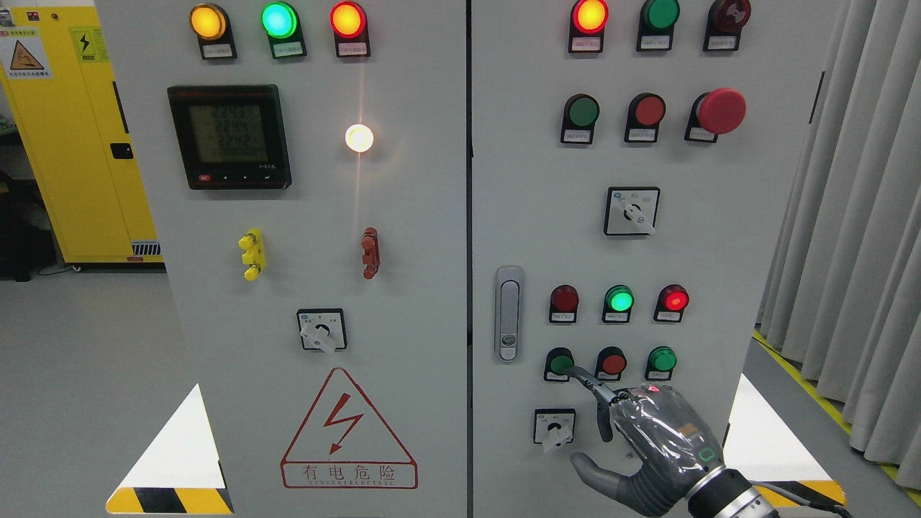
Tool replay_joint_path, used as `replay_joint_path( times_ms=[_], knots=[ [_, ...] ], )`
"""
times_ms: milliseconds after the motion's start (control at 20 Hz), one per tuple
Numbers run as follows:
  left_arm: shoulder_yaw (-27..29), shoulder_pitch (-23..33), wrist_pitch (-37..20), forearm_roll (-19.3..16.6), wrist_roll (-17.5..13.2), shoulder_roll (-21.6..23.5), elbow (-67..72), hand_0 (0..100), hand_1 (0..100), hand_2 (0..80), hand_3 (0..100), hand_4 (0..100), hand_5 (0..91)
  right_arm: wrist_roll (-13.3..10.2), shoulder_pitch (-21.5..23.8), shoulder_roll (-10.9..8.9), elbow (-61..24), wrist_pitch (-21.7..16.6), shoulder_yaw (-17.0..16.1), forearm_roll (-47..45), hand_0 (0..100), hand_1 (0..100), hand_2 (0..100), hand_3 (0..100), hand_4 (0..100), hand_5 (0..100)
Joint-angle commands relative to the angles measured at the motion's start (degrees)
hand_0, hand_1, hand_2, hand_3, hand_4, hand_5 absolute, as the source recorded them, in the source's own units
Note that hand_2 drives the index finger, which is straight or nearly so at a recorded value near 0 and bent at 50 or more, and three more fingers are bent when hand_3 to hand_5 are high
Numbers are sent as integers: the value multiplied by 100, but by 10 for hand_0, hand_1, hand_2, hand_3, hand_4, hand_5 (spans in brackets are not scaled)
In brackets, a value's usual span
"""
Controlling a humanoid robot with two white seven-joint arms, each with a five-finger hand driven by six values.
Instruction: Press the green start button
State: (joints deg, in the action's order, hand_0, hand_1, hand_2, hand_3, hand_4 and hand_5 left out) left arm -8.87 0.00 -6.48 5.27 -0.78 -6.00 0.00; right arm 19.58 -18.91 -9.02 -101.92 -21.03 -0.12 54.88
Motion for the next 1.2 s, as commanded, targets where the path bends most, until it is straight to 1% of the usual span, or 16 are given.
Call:
replay_joint_path(
  times_ms=[0,400,600,800,850,950,1000,1050,1100,1150],
  knots=[
    [8,-149,-11,0,-1,-6,-158,120,556,0,0,0,0,28,-148,5,261,11,126,14,389,648,0,764,808,768],
    [-1,-149,-3,0,-1,-6,-158,120,556,0,0,0,0,28,-254,14,375,20,135,31,394,645,0,763,806,767],
    [-1,-149,-11,0,-1,-6,-150,120,556,0,0,0,0,28,-236,58,331,20,109,5,394,644,0,763,804,767],
    [-1,-149,-11,0,-1,-6,-158,120,556,0,0,0,0,-33,-148,75,174,11,30,-83,403,644,0,758,801,766],
    [-1,-149,-11,0,-1,-6,-158,120,556,0,0,0,0,-42,-52,84,112,11,12,-196,416,641,0,749,797,764],
    [-1,-149,-2,0,7,-6,-158,120,556,0,0,0,0,-51,202,76,-46,19,-5,-844,442,637,0,750,794,749],
    [-1,-149,-11,0,-1,-6,-158,120,556,0,0,0,0,-51,308,76,-108,20,-5,-1161,466,631,0,736,771,698],
    [-1,-149,-3,0,-1,-6,-158,120,556,0,0,0,0,-51,396,84,-161,11,-14,-1381,471,629,0,725,762,685],
    [-1,-149,-11,0,-1,-6,-158,120,556,0,0,0,0,-59,466,119,-222,11,-23,-1531,476,627,0,695,730,634],
    [8,-149,-11,0,-1,-6,-158,120,556,0,0,0,0,-68,528,180,-284,2,-49,-1646,479,626,0,688,722,621]
  ],
)
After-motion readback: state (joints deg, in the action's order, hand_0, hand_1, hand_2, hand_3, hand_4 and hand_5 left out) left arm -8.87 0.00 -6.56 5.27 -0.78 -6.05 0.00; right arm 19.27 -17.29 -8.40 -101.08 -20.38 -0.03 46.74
